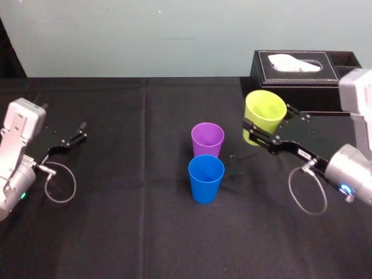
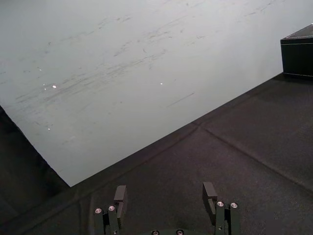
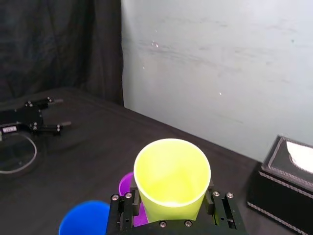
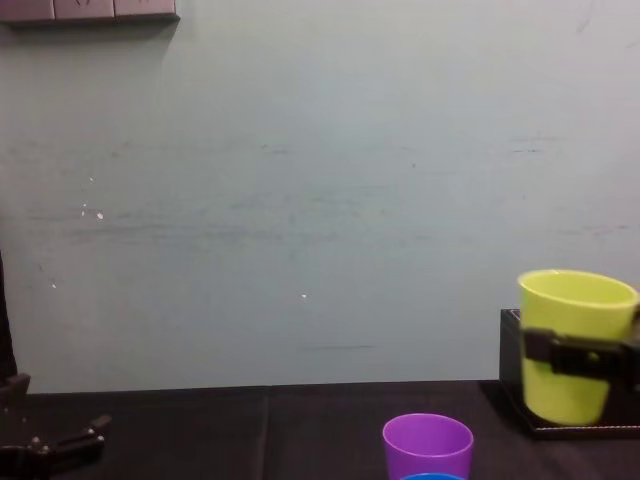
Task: Stack the three plastic cups sequentially using one hand.
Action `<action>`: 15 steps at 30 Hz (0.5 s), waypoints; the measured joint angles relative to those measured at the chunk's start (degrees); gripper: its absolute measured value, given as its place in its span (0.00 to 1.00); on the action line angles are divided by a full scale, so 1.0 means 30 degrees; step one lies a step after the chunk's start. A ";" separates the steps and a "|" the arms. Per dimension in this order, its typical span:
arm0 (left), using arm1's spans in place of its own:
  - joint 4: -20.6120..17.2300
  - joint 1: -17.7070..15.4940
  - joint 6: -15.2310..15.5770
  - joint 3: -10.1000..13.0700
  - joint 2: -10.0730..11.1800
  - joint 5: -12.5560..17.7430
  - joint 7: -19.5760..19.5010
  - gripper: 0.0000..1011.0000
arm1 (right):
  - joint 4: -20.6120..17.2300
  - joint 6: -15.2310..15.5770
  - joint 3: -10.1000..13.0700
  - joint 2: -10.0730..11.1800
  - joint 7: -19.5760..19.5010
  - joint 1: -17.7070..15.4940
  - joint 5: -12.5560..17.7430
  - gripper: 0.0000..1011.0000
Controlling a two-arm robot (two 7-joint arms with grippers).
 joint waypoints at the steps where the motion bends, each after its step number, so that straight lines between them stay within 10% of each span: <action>1: 0.0001 0.0000 0.0000 0.0000 0.0000 0.0000 0.0000 1.00 | 0.0061 0.0223 -0.0214 -0.0078 -0.0007 0.0409 0.0014 0.72; 15: 0.0000 0.0000 0.0000 -0.0001 0.0000 0.0001 0.0000 1.00 | 0.1841 0.1546 -0.2231 -0.1324 -0.0308 0.3529 -0.0233 0.72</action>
